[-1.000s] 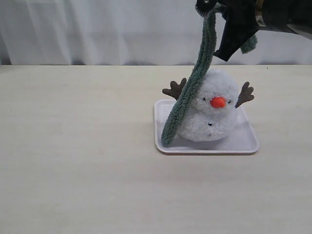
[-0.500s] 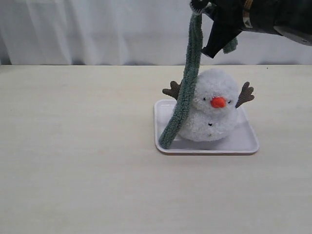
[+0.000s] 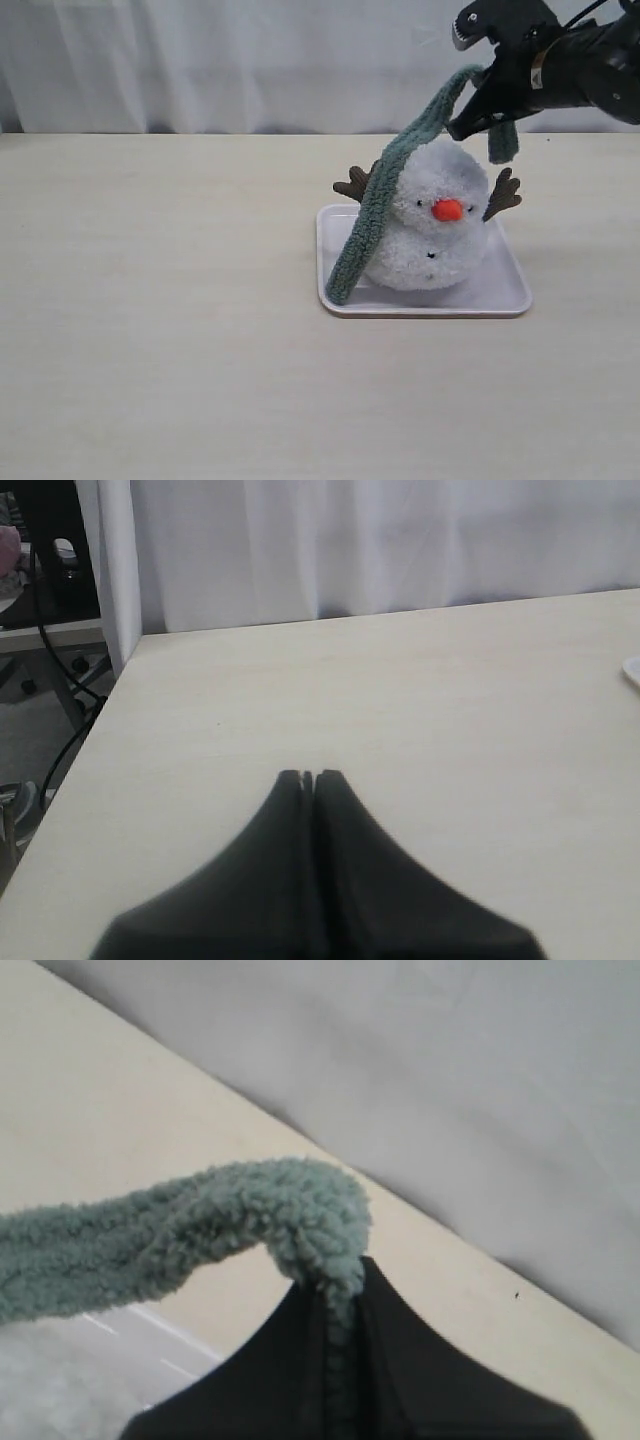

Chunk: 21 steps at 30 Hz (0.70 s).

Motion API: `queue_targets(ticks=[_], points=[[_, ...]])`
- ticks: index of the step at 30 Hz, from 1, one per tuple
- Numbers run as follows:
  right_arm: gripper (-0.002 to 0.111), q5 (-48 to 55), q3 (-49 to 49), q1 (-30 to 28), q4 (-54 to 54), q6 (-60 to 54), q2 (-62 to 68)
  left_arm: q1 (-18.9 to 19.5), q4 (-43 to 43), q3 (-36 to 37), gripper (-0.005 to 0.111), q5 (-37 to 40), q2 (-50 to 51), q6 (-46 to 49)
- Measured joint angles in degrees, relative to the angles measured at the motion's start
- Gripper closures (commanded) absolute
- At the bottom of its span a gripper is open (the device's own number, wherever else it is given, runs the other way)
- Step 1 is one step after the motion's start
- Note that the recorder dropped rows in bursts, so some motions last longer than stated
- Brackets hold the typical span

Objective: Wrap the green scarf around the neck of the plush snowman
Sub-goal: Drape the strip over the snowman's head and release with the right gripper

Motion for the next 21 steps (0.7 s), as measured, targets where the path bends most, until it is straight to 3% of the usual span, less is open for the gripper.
queue_targets(ticks=[12,21], points=[[0.104,12.2,0.0,0.0,5.1,-0.9,2.6,0.0,0.0,0.0,0.107,0.0,0.0,0.0],[0.104,13.6,0.0,0.0,19.5,-13.4,2.6,0.0,0.0,0.0,0.107,0.0,0.0,0.0]])
